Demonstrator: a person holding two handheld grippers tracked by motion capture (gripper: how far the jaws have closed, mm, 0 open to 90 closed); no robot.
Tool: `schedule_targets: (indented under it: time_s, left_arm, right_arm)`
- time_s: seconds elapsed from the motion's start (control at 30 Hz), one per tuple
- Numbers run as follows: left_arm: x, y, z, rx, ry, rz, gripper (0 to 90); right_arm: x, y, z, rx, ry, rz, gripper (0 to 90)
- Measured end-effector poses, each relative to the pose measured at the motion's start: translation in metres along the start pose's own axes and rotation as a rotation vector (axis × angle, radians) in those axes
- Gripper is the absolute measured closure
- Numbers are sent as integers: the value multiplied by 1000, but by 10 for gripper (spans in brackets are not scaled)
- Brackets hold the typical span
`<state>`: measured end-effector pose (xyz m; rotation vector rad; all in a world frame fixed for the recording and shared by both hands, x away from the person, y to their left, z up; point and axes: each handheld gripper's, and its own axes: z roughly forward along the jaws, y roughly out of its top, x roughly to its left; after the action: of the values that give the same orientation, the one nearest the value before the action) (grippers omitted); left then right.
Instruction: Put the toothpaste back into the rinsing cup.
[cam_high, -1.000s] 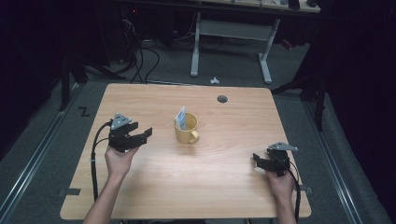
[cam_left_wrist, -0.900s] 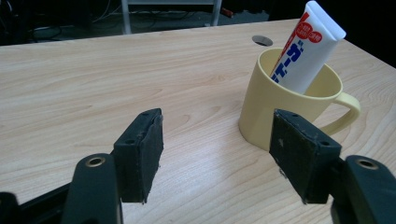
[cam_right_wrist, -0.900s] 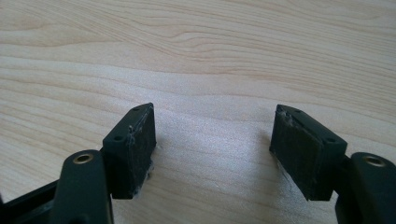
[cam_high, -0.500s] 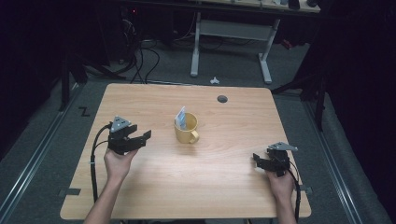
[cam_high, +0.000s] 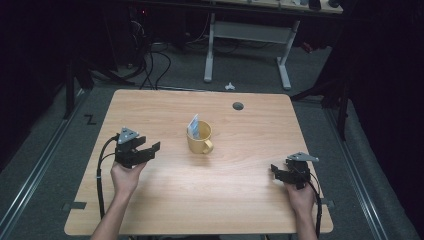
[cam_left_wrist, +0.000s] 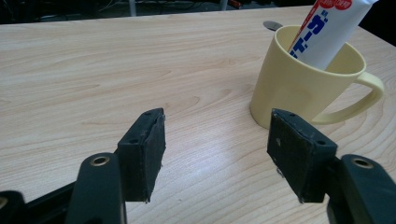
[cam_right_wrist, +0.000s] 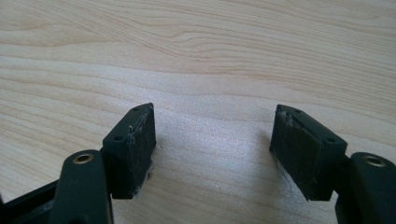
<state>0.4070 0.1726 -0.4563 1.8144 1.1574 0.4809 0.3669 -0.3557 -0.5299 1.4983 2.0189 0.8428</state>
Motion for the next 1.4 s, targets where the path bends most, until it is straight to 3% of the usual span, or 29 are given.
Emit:
schedule_targets:
  time_s: [0.83,1.1,1.4]
  left_arm:
    - [1,-4,13,45,28,35,367]
    - [3,-12,20,65,39,8,370]
    - [6,-17,26,84,49,5,371]
  right_arm:
    - [0,0,0,0,0,0,312]
    - [0,0,0,0,0,0,312]
    - [0,0,0,0,0,0,312]
